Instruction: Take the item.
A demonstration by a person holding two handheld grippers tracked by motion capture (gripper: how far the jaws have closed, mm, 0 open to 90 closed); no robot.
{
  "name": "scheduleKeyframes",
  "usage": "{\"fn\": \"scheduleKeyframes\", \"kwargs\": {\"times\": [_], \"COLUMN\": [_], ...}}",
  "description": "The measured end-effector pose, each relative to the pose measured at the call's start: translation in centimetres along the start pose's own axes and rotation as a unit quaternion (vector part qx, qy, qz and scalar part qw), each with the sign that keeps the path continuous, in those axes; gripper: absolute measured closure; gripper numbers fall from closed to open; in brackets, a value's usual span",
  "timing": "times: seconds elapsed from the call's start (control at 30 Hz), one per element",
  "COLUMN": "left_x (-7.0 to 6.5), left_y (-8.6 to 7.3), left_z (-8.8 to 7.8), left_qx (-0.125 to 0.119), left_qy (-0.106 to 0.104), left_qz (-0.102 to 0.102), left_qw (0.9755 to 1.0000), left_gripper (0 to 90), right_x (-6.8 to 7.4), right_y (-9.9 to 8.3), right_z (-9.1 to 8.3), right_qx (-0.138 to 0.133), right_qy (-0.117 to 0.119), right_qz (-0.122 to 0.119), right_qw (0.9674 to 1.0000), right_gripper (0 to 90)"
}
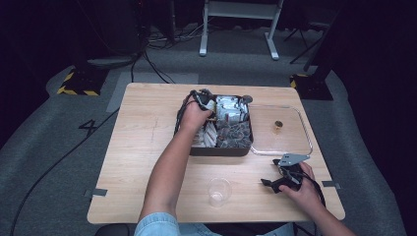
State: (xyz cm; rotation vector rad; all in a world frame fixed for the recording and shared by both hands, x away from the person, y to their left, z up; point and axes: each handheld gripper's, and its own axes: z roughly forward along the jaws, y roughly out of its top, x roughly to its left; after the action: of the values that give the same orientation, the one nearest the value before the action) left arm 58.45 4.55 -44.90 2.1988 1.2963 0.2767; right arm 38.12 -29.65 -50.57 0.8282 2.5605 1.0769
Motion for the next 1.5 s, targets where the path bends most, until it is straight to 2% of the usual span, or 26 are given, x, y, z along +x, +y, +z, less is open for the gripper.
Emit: {"fn": "scheduleKeyframes", "kwargs": {"times": [0.23, 0.43, 0.57, 0.6, 0.63, 0.67, 0.77, 0.8, 0.87, 1.23, 1.5], "left_x": [0.2, 0.0, -0.2, -0.2, -0.2, -0.3, -0.3, -0.3, -0.3, -0.3, -0.3], "left_y": [-0.1, -0.2, -0.1, -0.1, -0.1, -0.1, 0.0, 0.0, 0.0, 0.6, 1.2], "left_z": [0.0, 0.2, 0.2, 0.3, 0.2, 0.2, 0.0, -0.1, -0.2, -1.7, -3.1], "left_qx": [0.02, 0.03, 0.046, 0.051, 0.055, 0.059, 0.066, 0.067, 0.065, 0.044, 0.029], "left_qy": [-0.008, -0.008, 0.002, 0.003, 0.004, 0.004, 0.005, 0.005, 0.008, 0.002, 0.002], "left_qz": [-0.01, 0.002, 0.016, 0.018, 0.019, 0.023, 0.025, 0.026, 0.031, 0.059, 0.068], "left_qw": [0.9997, 0.9995, 0.9988, 0.9985, 0.9983, 0.998, 0.9975, 0.9974, 0.9973, 0.9973, 0.9973], "left_gripper": [50.7, 53.2, 63.0, 70.6, 73.9, 73.9, 84.8, 84.8, 89.4, 89.9, 90.0], "right_x": [0.0, 0.0, 0.0, 0.0, 0.0, 0.0, 0.0, 0.0, 0.0, 0.0, 0.0], "right_y": [0.0, 0.0, 0.0, 0.0, 0.0, 0.0, 0.0, 0.0, 0.0, 0.0, 0.0], "right_z": [0.0, 0.0, 0.0, 0.0, 0.0, 0.0, 0.0, 0.0, 0.0, 0.0, 0.0], "right_qx": [0.0, 0.0, 0.0, 0.0, 0.0, 0.0, 0.0, 0.0, 0.0, 0.0, 0.0], "right_qy": [0.001, 0.0, 0.0, 0.0, 0.0, 0.0, 0.0, 0.0, 0.0, 0.0, 0.001], "right_qz": [0.0, 0.0, 0.0, 0.0, 0.0, 0.0, 0.0, 0.0, 0.0, -0.001, -0.001], "right_qw": [1.0, 1.0, 1.0, 1.0, 1.0, 1.0, 1.0, 1.0, 1.0, 1.0, 1.0], "right_gripper": [2.4, 2.4, 2.4, 2.4, 2.4, 2.4, 2.4, 2.4, 2.4, 2.5, 2.5]}}
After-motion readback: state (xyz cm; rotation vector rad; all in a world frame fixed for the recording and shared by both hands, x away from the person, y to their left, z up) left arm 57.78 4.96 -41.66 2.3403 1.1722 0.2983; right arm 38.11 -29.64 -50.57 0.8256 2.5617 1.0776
